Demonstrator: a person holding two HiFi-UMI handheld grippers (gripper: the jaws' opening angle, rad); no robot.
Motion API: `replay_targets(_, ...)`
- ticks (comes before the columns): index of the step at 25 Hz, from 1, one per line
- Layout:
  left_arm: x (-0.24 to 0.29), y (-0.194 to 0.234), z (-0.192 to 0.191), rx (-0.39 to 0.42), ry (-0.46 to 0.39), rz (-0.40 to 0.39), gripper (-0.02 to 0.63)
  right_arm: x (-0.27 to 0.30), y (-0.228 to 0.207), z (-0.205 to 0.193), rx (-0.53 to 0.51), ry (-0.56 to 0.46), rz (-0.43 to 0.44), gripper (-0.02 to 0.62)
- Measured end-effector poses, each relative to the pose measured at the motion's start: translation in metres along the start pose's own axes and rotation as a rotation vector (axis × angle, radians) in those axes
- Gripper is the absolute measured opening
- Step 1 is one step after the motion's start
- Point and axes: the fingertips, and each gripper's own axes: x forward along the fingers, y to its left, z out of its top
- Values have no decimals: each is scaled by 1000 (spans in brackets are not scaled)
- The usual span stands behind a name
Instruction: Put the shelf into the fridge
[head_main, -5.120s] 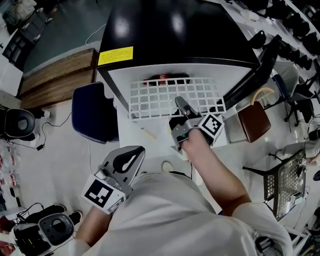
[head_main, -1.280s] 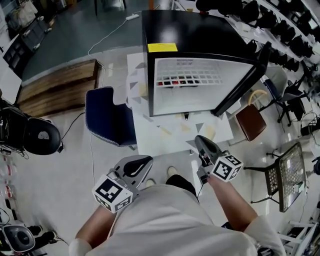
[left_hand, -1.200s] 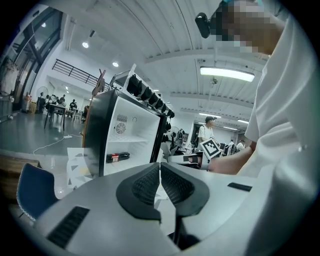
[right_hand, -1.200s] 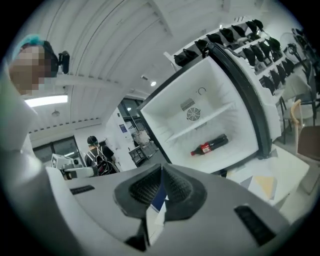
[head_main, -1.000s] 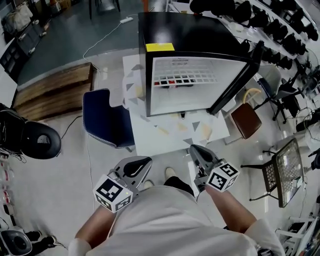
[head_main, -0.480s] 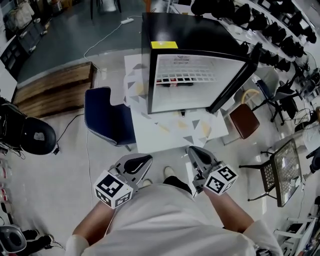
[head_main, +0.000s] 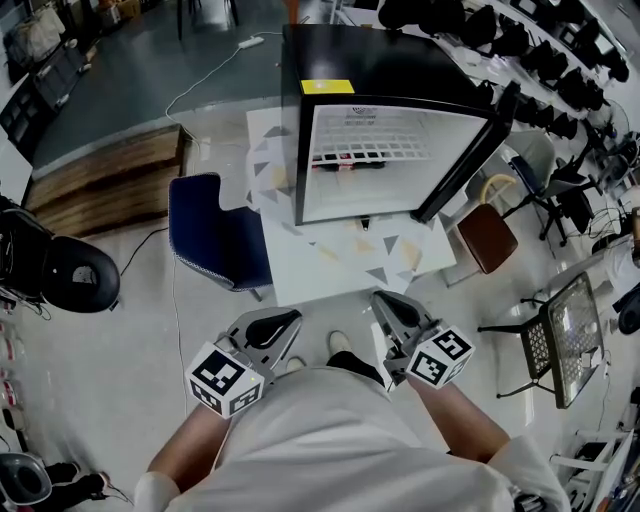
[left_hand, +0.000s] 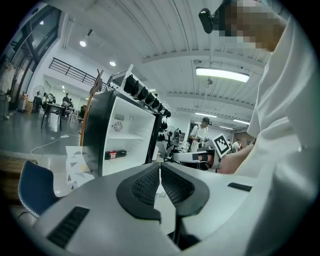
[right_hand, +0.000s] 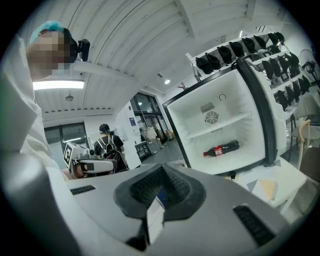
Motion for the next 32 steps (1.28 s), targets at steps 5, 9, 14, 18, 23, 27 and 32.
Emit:
replay_targets(5,2,-3,-4,-6,11,-11,23,-2,1,0,-12,-2,-1,8)
replay_targets(9,3,-5,-7,-7,22,-19,23,-6,2,2,-16,-3,-7,8)
replay_targets(14,7,-8,-10,-8,35,-36,23,-11,-1,2,-10,-12,-24,8)
replay_targets(18,11,-10,-12,-12,40,-46,23,-16,-6,2,-3,-20,-36,8)
replay_targets(23,20,-8,-16,-31,42,-49,23,-21,-12,3,2,-12,-46,8)
replay_targets(27,36,-9,-20,-59,51,-64,23,-28,-22,13,9,-22,-64,6)
replay_targets(32,68,-15,-16,-51,60,-99,23,-46,-35,23,5,-32,-77,8)
